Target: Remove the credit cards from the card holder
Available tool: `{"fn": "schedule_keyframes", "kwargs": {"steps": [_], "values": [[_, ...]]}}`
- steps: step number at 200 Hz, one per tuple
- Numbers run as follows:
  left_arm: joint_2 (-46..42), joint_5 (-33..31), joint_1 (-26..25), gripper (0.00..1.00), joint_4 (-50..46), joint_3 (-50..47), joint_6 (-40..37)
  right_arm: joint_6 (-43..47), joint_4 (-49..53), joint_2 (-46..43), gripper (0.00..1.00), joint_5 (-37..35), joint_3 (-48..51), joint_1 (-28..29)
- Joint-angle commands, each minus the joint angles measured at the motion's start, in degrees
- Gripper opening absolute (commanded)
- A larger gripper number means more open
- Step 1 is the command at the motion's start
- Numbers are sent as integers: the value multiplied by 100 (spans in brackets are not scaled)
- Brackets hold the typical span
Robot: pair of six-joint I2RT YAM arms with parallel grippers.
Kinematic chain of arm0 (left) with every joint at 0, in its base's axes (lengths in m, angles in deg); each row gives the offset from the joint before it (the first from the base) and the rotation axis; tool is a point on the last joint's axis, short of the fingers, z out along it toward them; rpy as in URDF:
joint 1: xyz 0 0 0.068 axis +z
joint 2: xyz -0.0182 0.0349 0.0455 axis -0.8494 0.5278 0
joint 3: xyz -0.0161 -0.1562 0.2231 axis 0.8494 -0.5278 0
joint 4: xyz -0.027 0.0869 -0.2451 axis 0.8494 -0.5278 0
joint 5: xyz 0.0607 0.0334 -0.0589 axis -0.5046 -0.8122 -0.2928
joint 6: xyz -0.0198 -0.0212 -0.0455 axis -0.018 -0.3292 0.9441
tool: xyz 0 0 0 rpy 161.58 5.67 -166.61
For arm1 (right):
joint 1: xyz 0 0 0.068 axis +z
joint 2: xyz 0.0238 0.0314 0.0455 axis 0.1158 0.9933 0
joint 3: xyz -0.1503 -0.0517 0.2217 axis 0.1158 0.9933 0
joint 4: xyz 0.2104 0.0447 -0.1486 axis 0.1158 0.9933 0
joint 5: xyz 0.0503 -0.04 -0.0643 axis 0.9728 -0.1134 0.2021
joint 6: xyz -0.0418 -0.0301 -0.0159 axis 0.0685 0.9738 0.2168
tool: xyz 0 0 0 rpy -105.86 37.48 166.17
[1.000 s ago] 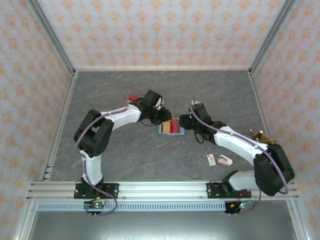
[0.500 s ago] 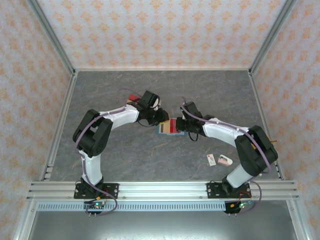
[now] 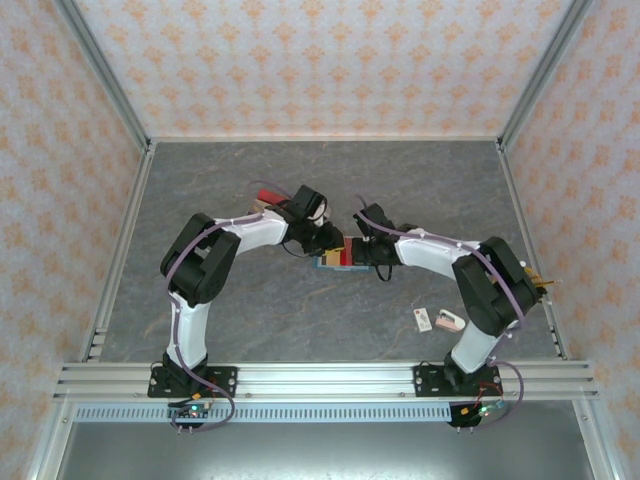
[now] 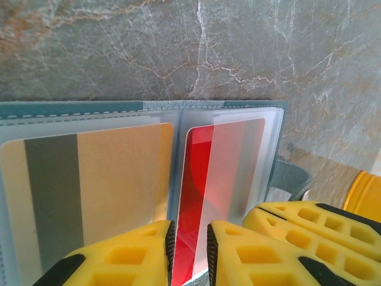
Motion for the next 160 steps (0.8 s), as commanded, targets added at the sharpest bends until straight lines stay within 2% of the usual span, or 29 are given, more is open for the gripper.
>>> {"fn": "schedule_keyframes", "kwargs": {"steps": [1, 58, 109, 160], "values": [[114, 83, -17, 25, -87, 208, -126, -91, 276, 125, 10, -258, -177, -25], [282, 236, -19, 25, -8, 277, -173, -114, 420, 317, 10, -250, -283, -25], [304, 768, -20, 25, 385, 215, -202, -123, 509, 415, 10, -238, -344, -25], [231, 849, -2, 24, 429, 154, -393, -136, 574, 492, 10, -266, -388, -25]]}}
